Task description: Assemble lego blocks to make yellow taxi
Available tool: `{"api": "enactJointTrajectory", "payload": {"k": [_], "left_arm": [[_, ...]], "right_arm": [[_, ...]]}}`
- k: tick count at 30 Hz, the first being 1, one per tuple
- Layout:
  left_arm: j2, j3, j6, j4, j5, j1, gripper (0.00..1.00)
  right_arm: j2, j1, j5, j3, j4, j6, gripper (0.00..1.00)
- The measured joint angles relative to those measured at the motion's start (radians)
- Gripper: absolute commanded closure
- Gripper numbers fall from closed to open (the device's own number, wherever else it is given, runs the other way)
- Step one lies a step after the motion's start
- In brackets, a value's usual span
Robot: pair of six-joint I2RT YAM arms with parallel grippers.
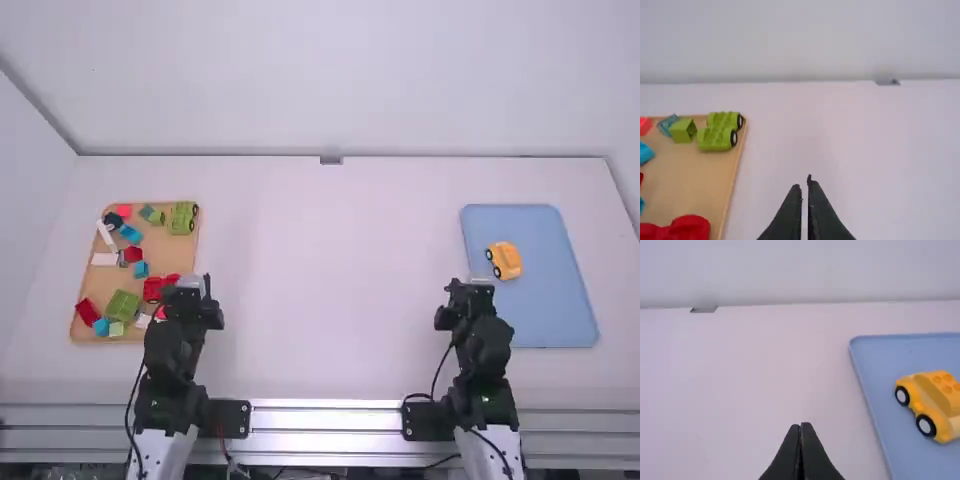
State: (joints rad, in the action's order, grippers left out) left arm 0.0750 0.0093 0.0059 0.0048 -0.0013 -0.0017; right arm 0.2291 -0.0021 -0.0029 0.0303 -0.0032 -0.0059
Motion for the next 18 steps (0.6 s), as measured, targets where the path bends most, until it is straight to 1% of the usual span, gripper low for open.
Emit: {"api": "enactJointTrajectory", "payload": {"k": [2,7,18], "left_arm": [[-0.021,0.000,0.000,0.000,0.000,0.000,1.00],[-0.066,0.000,0.000,0.000,0.000,0.000,1.00],[-0.067,0.000,-0.007,0.000,0.000,0.000,1.00]], "right_arm": [[-0.023,0.000,0.000,-0.019,0.006,0.002,1.00],[-0.095,0.000,0.000,-0.019,0.009,0.000,1.00],[-0.209,0.000,0.002,-0.019,0.008,0.003,1.00]]}}
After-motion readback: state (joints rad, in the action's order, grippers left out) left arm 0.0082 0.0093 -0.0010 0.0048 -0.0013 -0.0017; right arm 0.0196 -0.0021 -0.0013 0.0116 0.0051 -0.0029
